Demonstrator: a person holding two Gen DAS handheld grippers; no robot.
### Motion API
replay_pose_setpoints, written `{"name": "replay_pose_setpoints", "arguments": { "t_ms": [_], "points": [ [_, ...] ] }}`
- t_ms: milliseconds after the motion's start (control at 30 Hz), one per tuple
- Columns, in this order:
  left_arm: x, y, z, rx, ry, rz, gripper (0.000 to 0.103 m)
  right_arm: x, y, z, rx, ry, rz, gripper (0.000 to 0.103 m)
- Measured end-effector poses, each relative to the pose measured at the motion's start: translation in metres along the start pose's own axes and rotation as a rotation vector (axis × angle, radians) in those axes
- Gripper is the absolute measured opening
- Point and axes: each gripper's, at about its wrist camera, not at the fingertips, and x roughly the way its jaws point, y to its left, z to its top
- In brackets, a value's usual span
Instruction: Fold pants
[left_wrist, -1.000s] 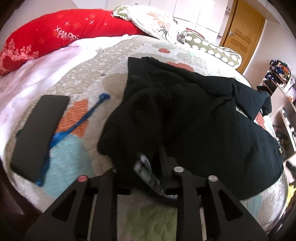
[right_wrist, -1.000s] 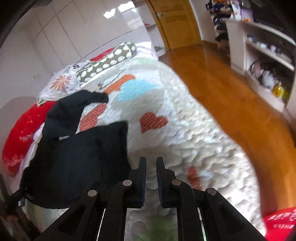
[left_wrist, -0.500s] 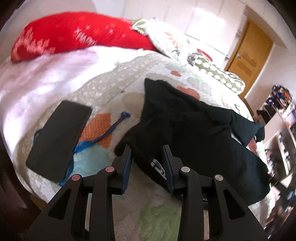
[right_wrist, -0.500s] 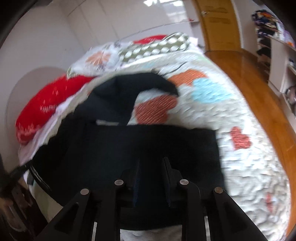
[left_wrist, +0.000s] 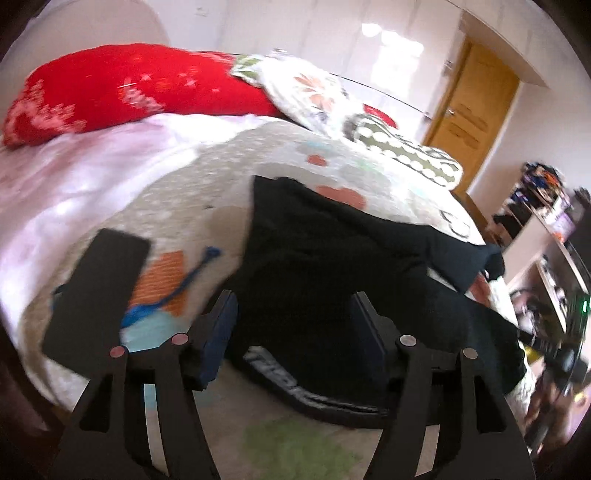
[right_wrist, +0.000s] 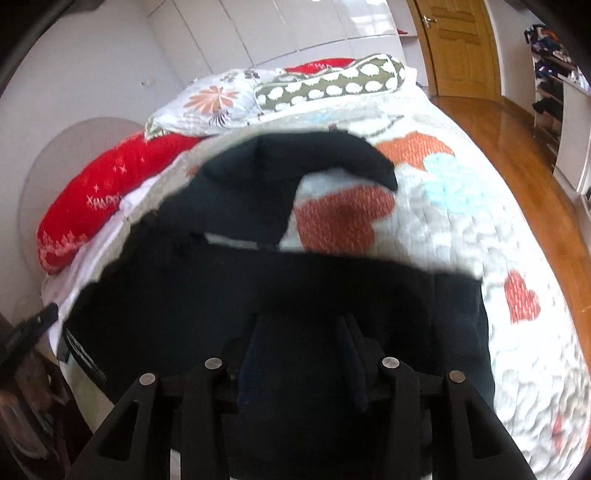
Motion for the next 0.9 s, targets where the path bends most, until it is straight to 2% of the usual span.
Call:
{"name": "replay_pose_setpoints", "arguments": {
  "t_ms": [200, 333, 467, 533, 600, 633, 667, 767, 800, 900],
  "points": [
    [0.049, -0.003, -0.012, 0.057, 0.111, 0.055, 0.064, -0.005, 0.003, 0.041, 0.103, -0.079, 0.127, 0.048],
    [0.05, -0.004, -0.012, 0.078, 0.118, 0.054, 0.064, 0.009, 0.005, 0.07, 0.18, -0.097, 0.194, 0.061],
    [0.039, 0.003, 0.004, 0.056, 0.089, 0.03, 0.064, 0.035, -0.001, 0.098, 0.281, -0.092, 0.232, 0.062],
    [0.039, 0.008, 0.02, 0.035, 0.08, 0.016, 0.064, 0.051, -0.002, 0.109, 0.272, -0.082, 0.214, 0.062],
    [0.042, 0.012, 0.035, 0.018, 0.073, 0.024, 0.064, 0.069, -0.003, 0.114, 0.226, -0.039, 0.137, 0.057],
    [0.045, 0.013, 0.043, 0.021, 0.071, 0.022, 0.064, 0.075, -0.004, 0.11, 0.199, -0.009, 0.09, 0.051],
    [0.052, 0.013, 0.054, 0.036, 0.073, 0.019, 0.064, 0.081, -0.006, 0.101, 0.165, 0.028, 0.055, 0.051],
    [0.078, 0.018, 0.077, 0.051, 0.1, 0.041, 0.068, 0.092, -0.011, 0.076, 0.123, 0.092, 0.041, 0.051],
    [0.087, 0.021, 0.084, 0.046, 0.113, 0.037, 0.072, 0.09, -0.012, 0.07, 0.112, 0.079, 0.047, 0.05],
    [0.12, 0.033, 0.105, 0.01, 0.162, 0.047, 0.072, 0.078, -0.013, 0.066, 0.096, 0.073, 0.045, 0.049]
  ]
}}
